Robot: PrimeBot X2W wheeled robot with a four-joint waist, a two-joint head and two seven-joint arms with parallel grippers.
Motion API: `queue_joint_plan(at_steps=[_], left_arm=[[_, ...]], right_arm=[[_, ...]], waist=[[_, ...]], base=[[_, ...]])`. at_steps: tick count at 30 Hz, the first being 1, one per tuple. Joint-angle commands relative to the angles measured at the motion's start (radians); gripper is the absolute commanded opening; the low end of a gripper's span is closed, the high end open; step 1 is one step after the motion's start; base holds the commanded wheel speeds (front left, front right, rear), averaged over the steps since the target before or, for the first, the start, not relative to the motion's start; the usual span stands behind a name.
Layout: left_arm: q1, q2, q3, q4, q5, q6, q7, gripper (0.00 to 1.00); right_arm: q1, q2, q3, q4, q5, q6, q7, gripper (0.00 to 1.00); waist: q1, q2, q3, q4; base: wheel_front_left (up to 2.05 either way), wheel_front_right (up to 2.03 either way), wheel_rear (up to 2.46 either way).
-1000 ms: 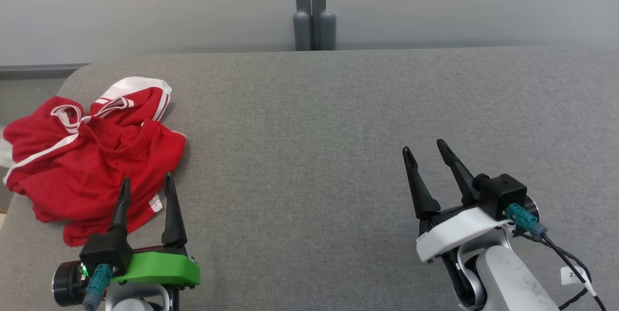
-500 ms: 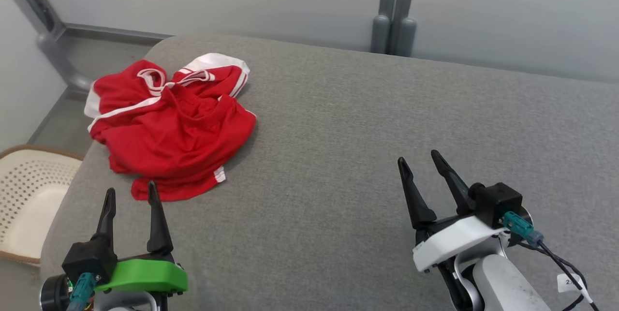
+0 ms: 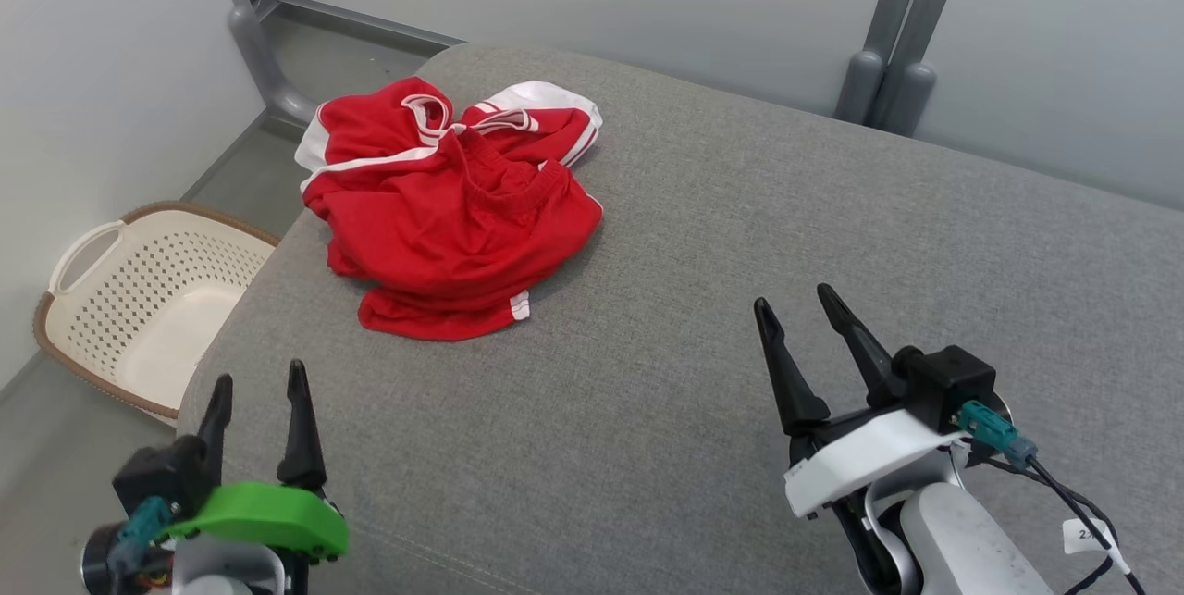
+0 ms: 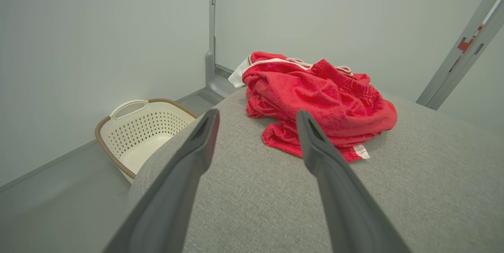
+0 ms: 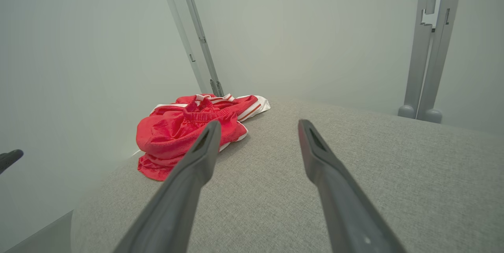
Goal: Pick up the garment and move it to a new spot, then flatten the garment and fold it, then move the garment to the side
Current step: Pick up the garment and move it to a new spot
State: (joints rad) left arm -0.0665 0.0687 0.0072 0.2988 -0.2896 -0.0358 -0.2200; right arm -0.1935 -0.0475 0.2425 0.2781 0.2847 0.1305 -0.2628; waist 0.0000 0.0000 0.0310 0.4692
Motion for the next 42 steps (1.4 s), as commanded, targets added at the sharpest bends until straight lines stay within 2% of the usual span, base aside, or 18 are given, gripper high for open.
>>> queue_joint_plan(at_steps=[1,7,10,14,22,30,35,37,38,42], left_arm=[[-0.048,0.015,0.004,0.002,-0.011,-0.011,0.023,1.0],[-0.163,0.09,0.017,0.016,-0.063,-0.04,0.19,1.0],[-0.218,0.13,0.018,0.051,-0.1,-0.055,0.322,1.0],[-0.309,0.164,0.021,0.1,-0.13,-0.066,0.398,1.0],[-0.477,0.158,0.013,0.332,-0.161,-0.054,0.458,1.0],[-0.552,0.145,0.001,0.609,-0.174,-0.061,0.433,1.0],[-0.573,0.144,-0.011,0.721,-0.184,-0.078,0.392,1.0],[-0.585,0.146,-0.019,0.741,-0.18,-0.082,0.358,0.24],[-0.59,0.15,-0.023,0.748,-0.178,-0.085,0.345,0.0],[-0.611,0.164,-0.049,0.768,-0.168,-0.091,0.299,0.0]], right_arm=[[-0.011,-0.006,-0.004,-0.002,0.003,0.0,-0.003,1.0],[-0.027,-0.005,-0.011,-0.007,-0.009,0.0,-0.003,1.0],[-0.043,-0.005,-0.012,-0.013,-0.015,0.0,-0.003,1.0],[-0.055,-0.005,-0.01,-0.016,-0.02,0.0,-0.003,1.0],[-0.101,-0.005,0.004,-0.017,-0.045,0.0,-0.003,1.0],[-0.121,-0.009,0.006,-0.013,-0.052,0.0,-0.003,1.0],[-0.117,-0.009,0.002,-0.007,-0.045,0.0,-0.003,1.0],[-0.117,-0.008,0.002,-0.008,-0.044,0.0,-0.003,1.0],[-0.115,-0.008,0.001,-0.008,-0.043,0.0,-0.003,1.0],[-0.109,-0.006,0.002,-0.006,-0.037,0.0,-0.003,1.0]], waist=[[0.0,0.0,0.01,-0.011],[0.0,0.0,0.047,-0.072],[0.0,0.0,0.074,-0.114],[0.0,0.0,0.107,-0.162],[0.0,0.0,0.179,-0.246],[0.0,0.0,0.203,-0.299],[0.0,0.0,0.189,-0.305],[0.0,0.0,0.181,-0.304],[0.0,0.0,0.177,-0.303],[0.0,0.0,0.157,-0.298]], base=[[0.0,0.0,0.0],[0.0,0.0,0.0],[0.0,0.0,0.0],[0.0,0.0,0.0],[0.0,0.0,0.0],[0.0,0.0,0.0],[0.0,0.0,0.0],[0.0,0.0,0.0],[0.0,0.0,0.0],[0.0,0.0,0.0]])
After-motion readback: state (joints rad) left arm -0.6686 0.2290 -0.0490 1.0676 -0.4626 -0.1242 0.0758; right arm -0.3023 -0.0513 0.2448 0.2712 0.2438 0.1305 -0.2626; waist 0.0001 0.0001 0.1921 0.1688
